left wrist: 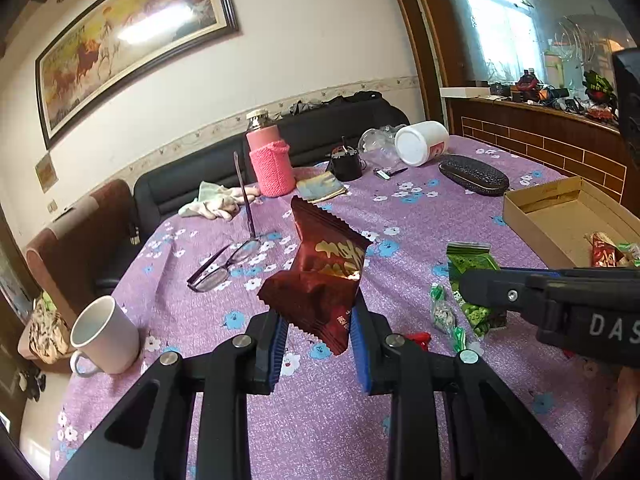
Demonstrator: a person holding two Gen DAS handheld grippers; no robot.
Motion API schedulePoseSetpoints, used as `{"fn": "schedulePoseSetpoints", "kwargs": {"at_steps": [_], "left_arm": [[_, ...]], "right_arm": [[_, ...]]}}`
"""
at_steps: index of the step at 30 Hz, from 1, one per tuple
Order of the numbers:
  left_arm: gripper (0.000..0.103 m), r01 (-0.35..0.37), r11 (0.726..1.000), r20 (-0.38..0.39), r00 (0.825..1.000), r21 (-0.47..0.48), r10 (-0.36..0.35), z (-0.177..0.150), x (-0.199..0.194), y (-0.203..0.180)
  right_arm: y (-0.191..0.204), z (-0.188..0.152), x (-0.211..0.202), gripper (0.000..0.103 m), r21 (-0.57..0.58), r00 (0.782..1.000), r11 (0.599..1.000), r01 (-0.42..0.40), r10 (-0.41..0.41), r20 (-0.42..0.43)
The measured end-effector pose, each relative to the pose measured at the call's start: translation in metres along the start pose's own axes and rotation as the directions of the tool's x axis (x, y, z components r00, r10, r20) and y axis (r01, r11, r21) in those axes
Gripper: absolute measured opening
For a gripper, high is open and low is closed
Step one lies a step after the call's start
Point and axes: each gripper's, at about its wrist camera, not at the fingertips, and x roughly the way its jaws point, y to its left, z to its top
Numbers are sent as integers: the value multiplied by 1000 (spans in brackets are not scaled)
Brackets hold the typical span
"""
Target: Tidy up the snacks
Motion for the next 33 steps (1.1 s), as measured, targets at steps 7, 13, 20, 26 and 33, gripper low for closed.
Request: {"fn": "schedulePoseSetpoints", "kwargs": {"at_steps": [7,13,20,26,33], "left_arm": [[28,-19,1000,20,1000,23,18,0,-4,-4],[28,-31,998,41,999,45,30,0,-8,-9],[28,54,999,-31,998,0,-54,2,1,-1],[29,194,944,-216,943,-266,-255,-5,39,55],[65,251,900,-238,907,-355,-347,-9,56,56]], "right_arm": [[-4,0,-1,25,10,1000,1000,11,-11,7],[-7,2,-3,25,18,1000,1000,19,-19,16],[-14,6,-6,25,43,999,999,26,-27,29],[-18,7,-7,25,62,999,998,24,-26,29],[-16,8,-11,25,62,999,998,7,-9,37]]}}
